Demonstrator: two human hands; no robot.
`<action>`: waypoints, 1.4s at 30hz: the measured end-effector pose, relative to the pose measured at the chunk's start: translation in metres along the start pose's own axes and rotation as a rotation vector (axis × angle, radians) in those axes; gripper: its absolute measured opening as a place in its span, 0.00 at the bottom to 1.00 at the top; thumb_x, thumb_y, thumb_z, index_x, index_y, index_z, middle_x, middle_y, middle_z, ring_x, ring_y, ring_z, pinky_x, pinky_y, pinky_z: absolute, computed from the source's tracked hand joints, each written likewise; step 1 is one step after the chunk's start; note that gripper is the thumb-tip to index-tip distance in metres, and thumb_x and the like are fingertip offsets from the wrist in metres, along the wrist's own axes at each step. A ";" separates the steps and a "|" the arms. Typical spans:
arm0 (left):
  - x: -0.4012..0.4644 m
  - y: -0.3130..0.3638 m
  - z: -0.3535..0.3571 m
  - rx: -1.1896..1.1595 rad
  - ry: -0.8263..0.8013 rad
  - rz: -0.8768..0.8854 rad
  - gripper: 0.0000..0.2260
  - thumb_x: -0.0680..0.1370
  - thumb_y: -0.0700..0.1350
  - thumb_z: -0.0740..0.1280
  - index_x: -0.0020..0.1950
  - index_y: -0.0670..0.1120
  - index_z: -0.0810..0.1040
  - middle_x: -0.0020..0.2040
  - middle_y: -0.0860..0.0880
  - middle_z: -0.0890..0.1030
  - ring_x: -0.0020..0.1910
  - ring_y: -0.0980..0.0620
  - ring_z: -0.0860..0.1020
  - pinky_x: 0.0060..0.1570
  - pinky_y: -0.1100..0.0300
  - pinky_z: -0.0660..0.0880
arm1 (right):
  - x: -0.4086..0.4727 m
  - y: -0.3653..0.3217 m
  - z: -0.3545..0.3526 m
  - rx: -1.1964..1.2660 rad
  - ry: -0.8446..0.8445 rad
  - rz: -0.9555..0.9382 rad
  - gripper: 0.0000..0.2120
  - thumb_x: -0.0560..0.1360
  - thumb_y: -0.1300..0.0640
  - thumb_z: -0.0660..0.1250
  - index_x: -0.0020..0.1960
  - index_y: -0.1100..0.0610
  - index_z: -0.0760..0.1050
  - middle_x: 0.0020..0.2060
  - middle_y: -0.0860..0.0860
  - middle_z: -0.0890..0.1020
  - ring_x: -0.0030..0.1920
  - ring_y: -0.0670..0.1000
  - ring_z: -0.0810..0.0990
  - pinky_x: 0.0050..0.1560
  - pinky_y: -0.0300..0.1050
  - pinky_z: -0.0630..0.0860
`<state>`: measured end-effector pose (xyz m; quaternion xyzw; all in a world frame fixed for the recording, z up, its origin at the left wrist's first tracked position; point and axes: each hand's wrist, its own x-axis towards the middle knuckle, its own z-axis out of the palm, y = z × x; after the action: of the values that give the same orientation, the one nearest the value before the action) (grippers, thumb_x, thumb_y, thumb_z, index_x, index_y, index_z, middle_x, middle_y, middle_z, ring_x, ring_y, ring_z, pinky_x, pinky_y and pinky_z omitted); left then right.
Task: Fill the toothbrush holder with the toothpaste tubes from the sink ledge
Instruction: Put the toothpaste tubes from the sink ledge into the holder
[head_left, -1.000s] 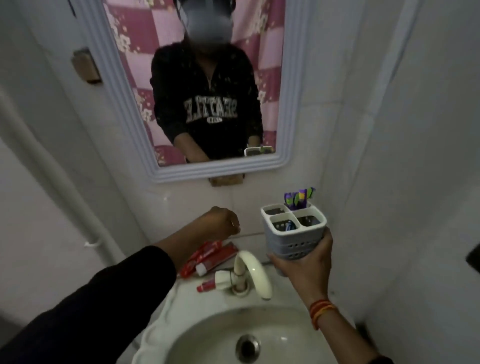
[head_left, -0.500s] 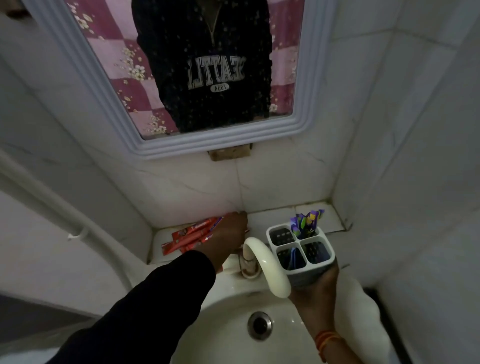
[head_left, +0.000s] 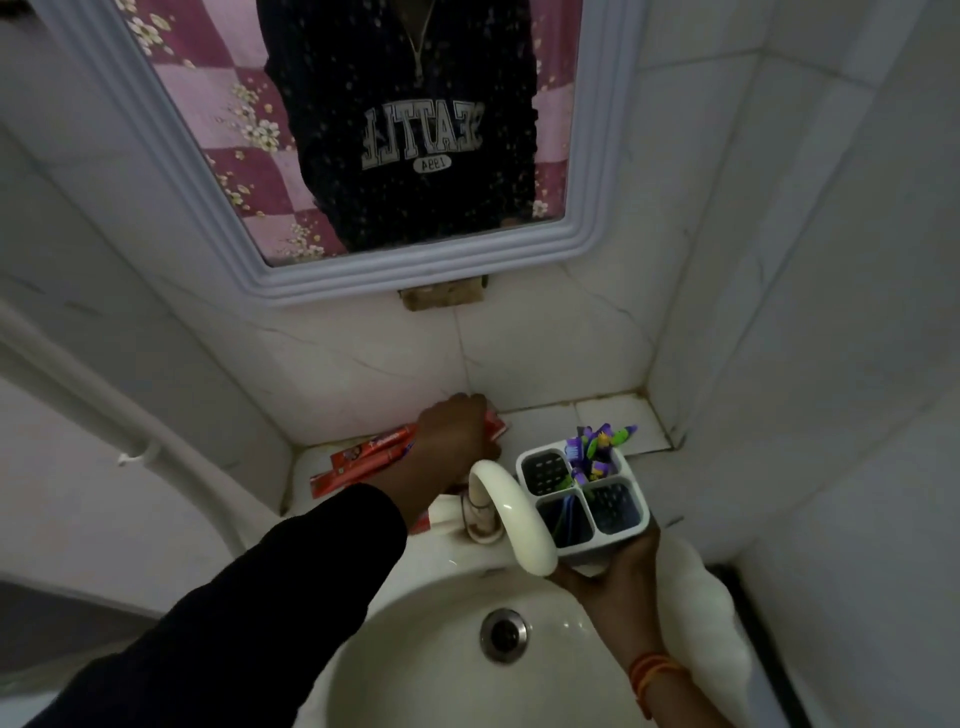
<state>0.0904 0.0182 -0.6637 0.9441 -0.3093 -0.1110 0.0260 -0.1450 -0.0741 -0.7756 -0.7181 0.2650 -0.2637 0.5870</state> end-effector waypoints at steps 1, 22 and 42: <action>-0.005 0.002 -0.006 -0.028 0.051 -0.004 0.29 0.70 0.57 0.73 0.68 0.49 0.72 0.59 0.44 0.80 0.54 0.42 0.81 0.53 0.52 0.78 | 0.000 -0.002 -0.001 -0.001 -0.010 0.004 0.63 0.49 0.60 0.90 0.75 0.53 0.58 0.70 0.48 0.71 0.71 0.48 0.73 0.68 0.49 0.75; -0.133 0.142 -0.063 -0.561 0.465 0.261 0.12 0.76 0.51 0.74 0.50 0.46 0.75 0.30 0.60 0.72 0.28 0.61 0.73 0.27 0.72 0.67 | 0.012 -0.022 -0.024 0.072 -0.122 0.042 0.58 0.52 0.59 0.89 0.74 0.56 0.61 0.62 0.48 0.79 0.59 0.37 0.80 0.54 0.27 0.77; -0.108 0.056 -0.080 -0.359 0.287 0.018 0.07 0.78 0.44 0.72 0.55 0.49 0.86 0.48 0.51 0.87 0.44 0.56 0.83 0.52 0.65 0.77 | 0.023 -0.019 -0.029 0.102 -0.182 0.041 0.50 0.55 0.65 0.87 0.66 0.36 0.68 0.58 0.31 0.80 0.61 0.33 0.78 0.57 0.37 0.80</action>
<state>-0.0087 0.0352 -0.5584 0.9278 -0.2860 -0.0286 0.2380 -0.1471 -0.1072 -0.7507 -0.7026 0.2114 -0.1986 0.6498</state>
